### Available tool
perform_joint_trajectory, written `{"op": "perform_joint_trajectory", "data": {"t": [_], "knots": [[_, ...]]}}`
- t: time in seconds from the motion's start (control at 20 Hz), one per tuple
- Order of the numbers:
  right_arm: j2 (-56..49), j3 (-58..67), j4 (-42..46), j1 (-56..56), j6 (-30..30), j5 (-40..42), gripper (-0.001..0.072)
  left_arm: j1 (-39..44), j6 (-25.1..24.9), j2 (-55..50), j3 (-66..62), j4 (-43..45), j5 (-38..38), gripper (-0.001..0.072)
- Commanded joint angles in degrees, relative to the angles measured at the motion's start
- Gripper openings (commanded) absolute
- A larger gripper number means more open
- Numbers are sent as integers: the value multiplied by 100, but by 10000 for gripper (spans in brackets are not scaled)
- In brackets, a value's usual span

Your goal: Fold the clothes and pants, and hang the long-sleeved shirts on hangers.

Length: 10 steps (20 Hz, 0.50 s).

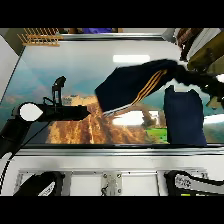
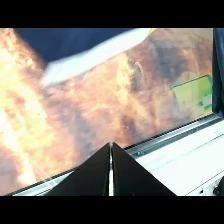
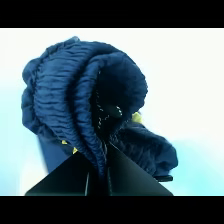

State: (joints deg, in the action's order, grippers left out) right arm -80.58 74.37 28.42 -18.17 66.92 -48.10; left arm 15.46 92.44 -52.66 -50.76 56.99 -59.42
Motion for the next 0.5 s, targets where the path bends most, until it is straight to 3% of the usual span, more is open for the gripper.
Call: {"op": "perform_joint_trajectory", "data": {"t": [0.0, 0.1, 0.2, 0.3, 0.45], "knots": [[83, 662, 7, -529, 879, 1366, 17, 2, -2, -2, -4, 2, 4, 8], [232, 662, 212, -879, 1340, 1574, 16, 2, -4, -2, -4, 2, 9, 8], [431, 662, 1137, -1176, 2197, 1436, 16, 2, -4, -2, -4, 4, 9, 8], [678, 662, 2721, -1331, 3458, 905, 17, 2, -4, -2, -4, 4, 9, 8], [1117, 614, 5637, -1274, 5386, -763, 16, 2, -4, -2, -4, 4, 9, 8]]}}
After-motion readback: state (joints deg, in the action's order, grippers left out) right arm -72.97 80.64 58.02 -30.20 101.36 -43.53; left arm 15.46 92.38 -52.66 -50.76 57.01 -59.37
